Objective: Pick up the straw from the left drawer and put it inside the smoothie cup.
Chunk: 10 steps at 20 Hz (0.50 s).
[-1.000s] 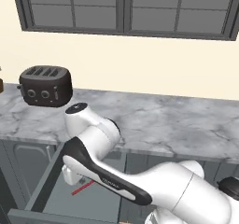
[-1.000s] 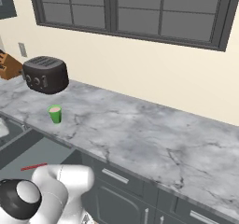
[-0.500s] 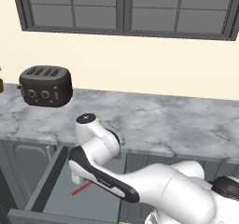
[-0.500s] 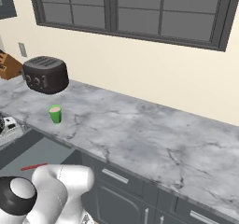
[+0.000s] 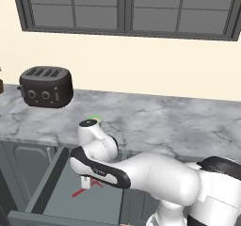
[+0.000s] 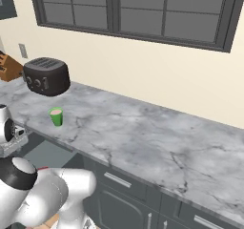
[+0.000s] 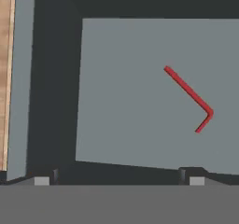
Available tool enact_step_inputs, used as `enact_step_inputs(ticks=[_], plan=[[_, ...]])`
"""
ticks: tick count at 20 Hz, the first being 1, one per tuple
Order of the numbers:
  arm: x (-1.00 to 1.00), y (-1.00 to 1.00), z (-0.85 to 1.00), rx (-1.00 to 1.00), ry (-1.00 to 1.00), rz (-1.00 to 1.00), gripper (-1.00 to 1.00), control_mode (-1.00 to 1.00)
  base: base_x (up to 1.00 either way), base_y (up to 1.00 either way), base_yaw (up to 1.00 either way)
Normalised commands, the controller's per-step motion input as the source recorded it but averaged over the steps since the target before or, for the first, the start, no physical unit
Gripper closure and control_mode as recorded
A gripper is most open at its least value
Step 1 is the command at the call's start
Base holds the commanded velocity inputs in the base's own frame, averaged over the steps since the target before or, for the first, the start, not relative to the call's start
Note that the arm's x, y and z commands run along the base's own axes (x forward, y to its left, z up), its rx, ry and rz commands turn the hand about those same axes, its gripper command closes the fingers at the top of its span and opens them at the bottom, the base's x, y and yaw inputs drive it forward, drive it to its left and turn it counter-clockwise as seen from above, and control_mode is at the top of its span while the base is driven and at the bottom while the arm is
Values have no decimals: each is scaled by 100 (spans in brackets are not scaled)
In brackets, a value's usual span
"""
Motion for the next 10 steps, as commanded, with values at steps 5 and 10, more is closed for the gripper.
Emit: enact_step_inputs(ticks=[5,10], plan=[[0,38,-19,-12,11,24,-100,-100,0,0,0],[16,17,-32,-1,0,28,-100,-100,0,0,0]])
